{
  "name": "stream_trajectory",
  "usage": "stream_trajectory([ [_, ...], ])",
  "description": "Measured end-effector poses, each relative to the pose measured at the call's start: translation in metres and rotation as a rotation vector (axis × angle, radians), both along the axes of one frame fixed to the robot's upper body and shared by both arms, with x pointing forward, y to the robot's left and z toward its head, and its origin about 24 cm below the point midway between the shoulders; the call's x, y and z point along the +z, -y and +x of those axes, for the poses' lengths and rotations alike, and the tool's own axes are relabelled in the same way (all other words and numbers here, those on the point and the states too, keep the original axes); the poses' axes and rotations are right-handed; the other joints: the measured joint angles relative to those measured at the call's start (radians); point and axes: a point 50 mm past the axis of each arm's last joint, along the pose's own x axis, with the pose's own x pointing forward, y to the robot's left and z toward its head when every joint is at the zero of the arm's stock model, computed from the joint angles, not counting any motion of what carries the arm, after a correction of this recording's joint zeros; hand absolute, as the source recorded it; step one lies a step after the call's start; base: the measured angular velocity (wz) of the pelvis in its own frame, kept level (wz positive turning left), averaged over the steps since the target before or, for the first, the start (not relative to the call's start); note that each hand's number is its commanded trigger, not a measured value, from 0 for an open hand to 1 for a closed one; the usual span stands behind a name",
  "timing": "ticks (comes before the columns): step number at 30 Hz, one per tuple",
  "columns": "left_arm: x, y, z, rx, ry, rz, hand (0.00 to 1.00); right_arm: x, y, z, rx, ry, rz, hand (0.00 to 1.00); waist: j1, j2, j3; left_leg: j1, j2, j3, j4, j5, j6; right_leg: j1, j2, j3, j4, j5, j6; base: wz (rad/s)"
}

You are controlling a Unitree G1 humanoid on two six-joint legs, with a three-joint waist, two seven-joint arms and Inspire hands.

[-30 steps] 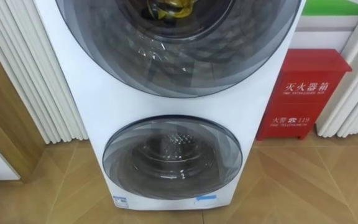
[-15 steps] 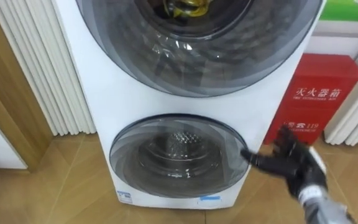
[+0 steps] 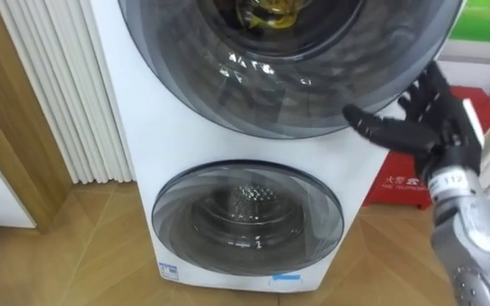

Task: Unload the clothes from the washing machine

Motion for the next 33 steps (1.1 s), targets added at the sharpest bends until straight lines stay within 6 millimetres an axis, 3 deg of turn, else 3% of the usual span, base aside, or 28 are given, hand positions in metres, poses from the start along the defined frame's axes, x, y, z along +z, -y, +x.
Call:
stream_trajectory([
  [7,0.000,0.000,-0.001,-0.010,-0.029,-0.014,0.00,0.019,-0.002,0.002,0.006,0.066,-0.028,0.00,0.004,0.000,0.0000,-0.015,0.000,-0.001,0.000,0.000,0.000,-0.020,-0.001,-0.006,0.000,0.000,0.000,-0.04],
  [20,0.000,0.000,0.000,-0.028,-0.035,-0.023,0.00,0.035,-0.006,0.002,0.028,0.109,-0.045,0.00,0.002,-0.002,0.0008,-0.033,-0.005,0.010,0.007,0.001,0.002,-0.044,-0.004,-0.014,0.000,0.000,-0.001,-0.02],
  [26,-0.001,0.000,0.003,-0.038,-0.033,-0.022,0.00,0.050,-0.016,-0.007,0.061,0.167,-0.081,0.00,-0.001,-0.002,-0.0002,-0.031,-0.003,0.015,0.007,0.001,0.002,-0.044,-0.002,-0.013,0.002,0.001,-0.003,-0.10],
  [33,-0.001,0.003,0.008,-0.101,-0.029,-0.006,0.00,0.048,-0.033,-0.033,0.144,0.199,-0.099,0.00,-0.025,0.000,-0.0040,-0.023,0.007,0.015,0.005,0.001,0.001,-0.044,0.001,-0.004,0.003,0.001,-0.003,-0.13],
])
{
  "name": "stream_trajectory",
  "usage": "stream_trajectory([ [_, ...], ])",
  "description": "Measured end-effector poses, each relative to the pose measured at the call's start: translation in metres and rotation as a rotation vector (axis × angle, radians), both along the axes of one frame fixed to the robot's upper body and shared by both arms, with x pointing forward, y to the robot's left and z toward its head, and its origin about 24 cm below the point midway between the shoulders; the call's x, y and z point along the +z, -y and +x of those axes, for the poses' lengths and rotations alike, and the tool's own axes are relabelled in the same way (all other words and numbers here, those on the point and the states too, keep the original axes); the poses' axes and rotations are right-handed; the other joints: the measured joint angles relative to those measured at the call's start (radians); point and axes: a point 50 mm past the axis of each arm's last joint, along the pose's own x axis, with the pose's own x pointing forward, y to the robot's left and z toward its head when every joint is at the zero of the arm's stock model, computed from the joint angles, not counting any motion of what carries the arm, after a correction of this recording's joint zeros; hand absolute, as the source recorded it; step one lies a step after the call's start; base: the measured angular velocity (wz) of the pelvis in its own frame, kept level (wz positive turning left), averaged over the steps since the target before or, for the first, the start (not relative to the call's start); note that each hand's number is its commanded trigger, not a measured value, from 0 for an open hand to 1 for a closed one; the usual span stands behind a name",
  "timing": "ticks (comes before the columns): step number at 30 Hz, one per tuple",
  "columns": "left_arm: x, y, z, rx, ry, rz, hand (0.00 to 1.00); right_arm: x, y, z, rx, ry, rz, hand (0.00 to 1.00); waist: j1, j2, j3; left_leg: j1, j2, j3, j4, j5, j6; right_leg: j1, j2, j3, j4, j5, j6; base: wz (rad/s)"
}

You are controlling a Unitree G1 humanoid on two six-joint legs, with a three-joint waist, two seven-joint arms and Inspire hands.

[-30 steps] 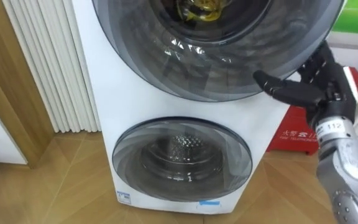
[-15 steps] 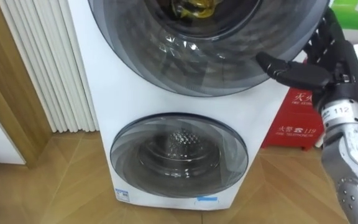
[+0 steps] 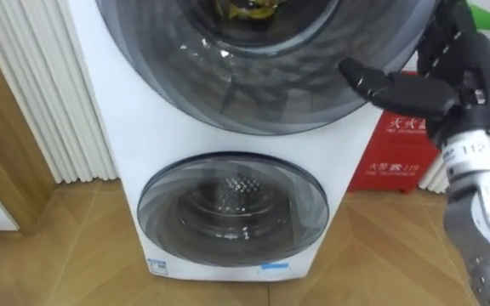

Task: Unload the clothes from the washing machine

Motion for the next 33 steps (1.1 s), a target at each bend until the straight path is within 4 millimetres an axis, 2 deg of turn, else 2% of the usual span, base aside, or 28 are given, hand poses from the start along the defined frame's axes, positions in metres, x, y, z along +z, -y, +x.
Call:
stream_trajectory([
  [6,0.001,-0.001,0.002,-0.043,0.007,0.001,0.00,-0.006,-0.014,-0.007,0.085,-0.011,-0.028,0.00,-0.004,0.000,-0.0030,0.021,0.004,0.022,-0.001,-0.001,-0.001,0.001,0.004,-0.004,0.013,0.000,0.000,-0.27],
  [7,0.001,-0.002,0.002,-0.047,0.007,0.003,0.00,-0.009,-0.013,-0.010,0.092,-0.016,-0.028,0.00,-0.008,-0.001,-0.0072,0.025,0.005,0.024,-0.001,-0.001,-0.001,0.005,0.004,-0.010,0.014,0.000,0.000,0.00],
  [9,0.002,-0.004,0.003,-0.049,0.008,0.006,0.00,-0.014,-0.013,-0.016,0.100,-0.019,-0.022,0.00,-0.009,-0.002,-0.0090,0.030,0.005,0.029,-0.002,-0.001,-0.001,0.012,0.003,-0.012,0.014,0.000,0.000,0.03],
  [12,0.001,-0.003,0.003,-0.052,0.005,0.006,0.00,-0.016,-0.017,-0.020,0.123,-0.023,-0.008,0.00,-0.009,-0.001,-0.0086,0.040,0.005,0.050,-0.006,-0.001,-0.001,0.011,0.003,-0.012,0.014,0.000,0.000,-0.07],
  [13,0.001,-0.003,0.003,-0.059,0.004,0.005,0.00,-0.018,-0.018,-0.021,0.137,-0.026,-0.003,0.00,-0.010,0.004,-0.0047,0.037,0.005,0.052,-0.005,-0.001,-0.001,0.012,0.002,-0.025,0.014,0.000,0.000,-0.10],
  [15,0.001,-0.002,0.007,-0.067,0.011,0.003,0.00,-0.019,-0.020,-0.022,0.159,-0.027,0.007,0.00,-0.015,0.005,-0.0043,0.034,0.005,0.051,-0.004,-0.002,0.001,0.009,-0.002,-0.054,0.014,0.000,0.000,-0.02],
  [18,0.001,-0.001,0.010,-0.080,0.012,0.002,0.00,-0.020,-0.023,-0.023,0.203,-0.023,0.004,0.00,-0.023,0.012,-0.0014,0.025,0.004,0.053,-0.001,-0.004,0.003,0.000,-0.003,-0.058,0.014,0.003,-0.005,-0.03],
  [21,0.001,0.001,0.010,-0.097,0.004,-0.003,0.00,-0.023,-0.025,-0.026,0.243,-0.032,-0.008,0.00,-0.028,0.024,-0.0057,0.024,0.003,0.057,0.004,-0.003,0.003,0.000,-0.003,-0.057,0.014,0.006,-0.007,-0.01],
  [24,0.000,0.002,0.009,-0.108,-0.001,-0.009,0.00,-0.025,-0.028,-0.029,0.276,-0.035,-0.017,0.00,-0.030,0.031,-0.0059,0.025,0.004,0.056,0.012,-0.003,0.003,0.000,-0.003,-0.057,0.014,0.007,-0.010,0.00],
  [29,0.000,0.005,0.011,-0.146,-0.004,-0.015,0.00,-0.026,-0.033,-0.036,0.332,-0.036,0.021,0.00,-0.037,0.033,-0.0064,0.019,0.004,0.056,0.023,-0.003,0.002,-0.001,0.000,-0.056,0.014,0.010,-0.015,0.00],
  [33,-0.001,0.006,0.013,-0.158,0.002,-0.019,0.00,-0.025,-0.039,-0.038,0.378,-0.031,0.037,0.00,-0.058,0.033,-0.0069,0.017,0.005,0.056,0.022,-0.003,0.002,-0.001,0.004,-0.055,0.015,0.014,-0.020,-0.01],
])
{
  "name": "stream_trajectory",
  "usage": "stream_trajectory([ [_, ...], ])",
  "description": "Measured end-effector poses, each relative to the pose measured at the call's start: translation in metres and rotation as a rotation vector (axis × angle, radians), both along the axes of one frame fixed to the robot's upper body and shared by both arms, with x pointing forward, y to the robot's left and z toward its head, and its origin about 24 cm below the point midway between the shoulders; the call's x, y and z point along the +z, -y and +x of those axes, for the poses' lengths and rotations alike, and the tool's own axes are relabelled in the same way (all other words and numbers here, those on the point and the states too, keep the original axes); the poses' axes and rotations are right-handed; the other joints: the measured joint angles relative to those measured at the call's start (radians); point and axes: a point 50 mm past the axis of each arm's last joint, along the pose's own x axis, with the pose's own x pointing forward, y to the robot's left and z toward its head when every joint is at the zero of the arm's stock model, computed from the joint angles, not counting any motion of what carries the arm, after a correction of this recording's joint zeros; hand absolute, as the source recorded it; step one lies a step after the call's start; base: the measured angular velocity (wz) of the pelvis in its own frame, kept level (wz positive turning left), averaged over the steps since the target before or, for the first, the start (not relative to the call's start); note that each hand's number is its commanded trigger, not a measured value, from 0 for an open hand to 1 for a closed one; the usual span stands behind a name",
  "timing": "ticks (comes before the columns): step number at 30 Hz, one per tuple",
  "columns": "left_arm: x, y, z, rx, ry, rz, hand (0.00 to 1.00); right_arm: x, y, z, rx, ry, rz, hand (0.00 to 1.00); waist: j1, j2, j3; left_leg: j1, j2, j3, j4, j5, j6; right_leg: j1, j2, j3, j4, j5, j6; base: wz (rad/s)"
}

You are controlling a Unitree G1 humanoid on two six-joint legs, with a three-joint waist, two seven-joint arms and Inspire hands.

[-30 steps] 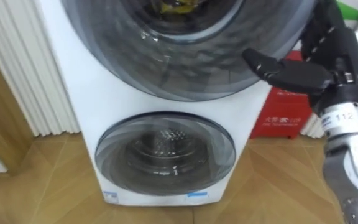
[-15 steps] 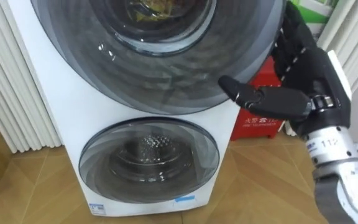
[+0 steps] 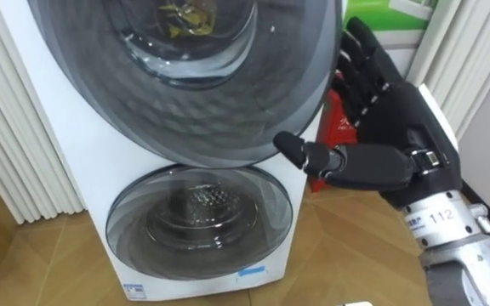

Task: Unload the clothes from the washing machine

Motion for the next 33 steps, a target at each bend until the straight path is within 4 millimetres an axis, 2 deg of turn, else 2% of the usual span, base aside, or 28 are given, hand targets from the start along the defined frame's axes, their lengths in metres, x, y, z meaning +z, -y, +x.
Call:
stream_trajectory([
  [5,0.001,0.001,0.009,-0.009,0.030,-0.003,0.00,0.003,-0.002,-0.002,0.028,0.016,-0.003,0.00,-0.002,0.003,-0.0020,-0.002,0.001,0.001,-0.002,0.000,-0.001,-0.004,0.003,0.007,-0.001,0.001,-0.002,-0.04],
  [6,0.001,0.001,0.012,-0.012,0.041,-0.003,0.00,0.004,-0.003,-0.003,0.034,0.023,-0.005,0.00,-0.001,0.005,-0.0054,-0.009,0.001,0.001,-0.003,0.001,-0.001,-0.013,0.004,0.009,0.001,0.002,-0.003,-0.05],
  [9,0.002,0.001,0.018,-0.015,0.056,-0.003,0.00,0.007,-0.004,-0.004,0.050,0.038,-0.009,0.00,0.000,0.007,-0.0050,-0.010,0.001,0.001,-0.009,0.003,-0.005,-0.016,0.004,0.009,0.000,0.002,-0.004,-0.01],
  [11,0.002,0.001,0.020,-0.018,0.062,-0.004,0.00,0.009,-0.006,-0.005,0.066,0.049,-0.009,0.00,0.006,0.007,-0.0049,-0.010,0.001,0.000,-0.009,0.004,-0.005,-0.016,0.005,0.008,0.000,0.002,-0.004,0.00],
  [15,0.003,0.000,0.027,-0.023,0.077,-0.001,0.00,0.015,-0.014,-0.008,0.114,0.080,-0.004,0.00,0.038,0.006,-0.0050,-0.010,0.002,-0.001,-0.017,0.005,-0.008,-0.030,0.006,0.014,0.005,0.003,-0.006,-0.05],
  [22,0.004,-0.001,0.026,-0.040,0.067,0.001,0.00,0.019,-0.029,-0.009,0.212,0.111,-0.010,0.00,0.051,-0.005,-0.0004,-0.010,0.001,-0.003,-0.019,0.006,-0.010,-0.032,0.007,0.021,0.013,0.003,-0.006,-0.02],
  [26,0.004,-0.002,0.027,-0.046,0.067,0.005,0.00,0.018,-0.032,-0.009,0.224,0.108,-0.009,0.00,0.050,-0.006,-0.0002,-0.015,0.002,-0.007,-0.014,0.007,-0.011,-0.034,0.006,0.008,0.014,0.004,-0.007,0.07],
  [33,0.005,-0.004,0.021,-0.070,0.057,0.013,0.00,0.018,-0.041,-0.012,0.263,0.118,0.016,0.00,0.060,-0.005,-0.0016,-0.060,0.005,-0.031,0.015,0.013,-0.021,-0.063,0.005,-0.012,0.016,0.012,-0.022,0.07],
])
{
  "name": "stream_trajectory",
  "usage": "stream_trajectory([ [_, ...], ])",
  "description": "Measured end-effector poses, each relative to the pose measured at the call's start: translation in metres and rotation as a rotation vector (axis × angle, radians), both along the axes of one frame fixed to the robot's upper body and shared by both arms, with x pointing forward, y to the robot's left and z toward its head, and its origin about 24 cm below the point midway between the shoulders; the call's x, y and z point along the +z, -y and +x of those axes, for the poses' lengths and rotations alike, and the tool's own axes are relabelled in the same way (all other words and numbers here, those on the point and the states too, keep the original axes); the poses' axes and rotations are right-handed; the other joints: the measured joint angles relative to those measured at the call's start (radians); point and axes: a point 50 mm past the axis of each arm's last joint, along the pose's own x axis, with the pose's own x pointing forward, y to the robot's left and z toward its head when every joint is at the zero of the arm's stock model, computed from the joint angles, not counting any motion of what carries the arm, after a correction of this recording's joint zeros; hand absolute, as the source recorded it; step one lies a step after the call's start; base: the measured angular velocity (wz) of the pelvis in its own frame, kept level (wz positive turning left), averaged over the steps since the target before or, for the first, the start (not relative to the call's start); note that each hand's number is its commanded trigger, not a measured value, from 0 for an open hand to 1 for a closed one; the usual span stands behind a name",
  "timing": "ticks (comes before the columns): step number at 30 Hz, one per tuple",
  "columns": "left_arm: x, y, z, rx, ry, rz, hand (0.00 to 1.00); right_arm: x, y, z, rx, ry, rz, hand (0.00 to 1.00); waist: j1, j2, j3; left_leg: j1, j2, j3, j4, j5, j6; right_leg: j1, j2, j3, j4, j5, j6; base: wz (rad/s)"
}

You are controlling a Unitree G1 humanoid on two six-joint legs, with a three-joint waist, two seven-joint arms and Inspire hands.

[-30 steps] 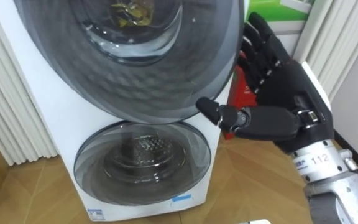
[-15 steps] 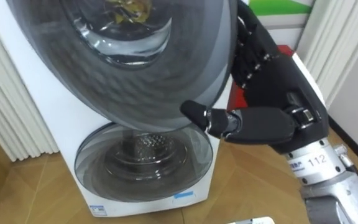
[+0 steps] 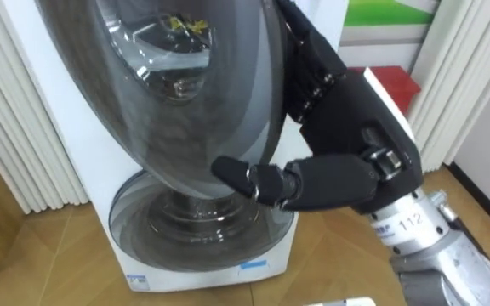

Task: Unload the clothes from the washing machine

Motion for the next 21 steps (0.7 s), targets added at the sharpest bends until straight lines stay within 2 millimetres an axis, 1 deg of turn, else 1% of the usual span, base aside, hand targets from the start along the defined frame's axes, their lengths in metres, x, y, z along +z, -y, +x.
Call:
stream_trajectory([
  [5,0.001,0.000,0.001,-0.019,0.008,0.002,0.00,-0.002,-0.010,-0.004,0.054,0.006,-0.007,0.00,0.022,0.002,-0.0002,-0.003,0.001,-0.001,0.001,0.015,-0.009,-0.001,0.000,-0.002,0.000,0.002,-0.006,0.02],
  [9,0.001,0.001,0.004,-0.029,0.022,-0.004,0.00,-0.004,-0.019,-0.009,0.121,0.015,-0.018,0.00,0.027,0.011,-0.0021,-0.015,0.004,-0.006,0.003,0.020,-0.014,-0.005,0.000,-0.025,-0.001,0.001,-0.004,0.17],
  [11,0.001,0.002,0.004,-0.032,0.021,-0.012,0.00,-0.004,-0.024,-0.012,0.160,0.020,-0.024,0.00,0.031,0.013,-0.0014,-0.019,0.004,-0.023,0.003,0.021,-0.015,-0.006,0.000,-0.037,-0.001,0.000,-0.005,0.19],
  [13,0.001,0.002,0.004,-0.033,0.022,-0.016,0.00,-0.005,-0.030,-0.015,0.199,0.022,-0.029,0.00,0.050,0.014,-0.0013,-0.019,0.004,-0.028,0.002,0.027,-0.025,-0.004,-0.001,-0.042,-0.001,0.000,-0.006,0.09],
  [15,0.001,0.002,0.005,-0.034,0.024,-0.018,0.00,-0.006,-0.035,-0.018,0.236,0.024,-0.035,0.00,0.059,0.017,0.0007,-0.021,0.005,-0.028,0.001,0.028,-0.026,-0.005,-0.002,-0.046,-0.001,-0.001,-0.007,0.12],
  [16,0.001,0.002,0.005,-0.035,0.027,-0.019,0.00,-0.007,-0.038,-0.020,0.255,0.025,-0.036,0.00,0.074,0.017,0.0009,-0.022,0.005,-0.028,0.002,0.028,-0.026,-0.005,-0.002,-0.047,-0.001,-0.002,-0.007,0.11],
  [17,0.002,0.002,0.005,-0.036,0.028,-0.020,0.00,-0.007,-0.040,-0.021,0.267,0.027,-0.036,0.00,0.081,0.018,0.0012,-0.023,0.005,-0.028,0.002,0.028,-0.026,-0.005,-0.002,-0.048,-0.001,-0.002,-0.007,0.08],
  [19,0.001,0.002,0.004,-0.036,0.026,-0.023,0.00,-0.009,-0.044,-0.024,0.312,0.030,-0.049,0.00,0.097,0.015,0.0005,-0.025,0.003,-0.030,0.000,0.029,-0.024,-0.005,-0.005,-0.052,-0.002,-0.003,-0.005,0.11],
  [21,0.001,0.002,0.004,-0.036,0.025,-0.022,0.00,-0.010,-0.049,-0.027,0.348,0.029,-0.058,0.00,0.106,0.010,0.0004,-0.026,0.000,-0.030,-0.001,0.031,-0.021,-0.005,-0.008,-0.055,-0.002,-0.003,-0.004,0.08],
])
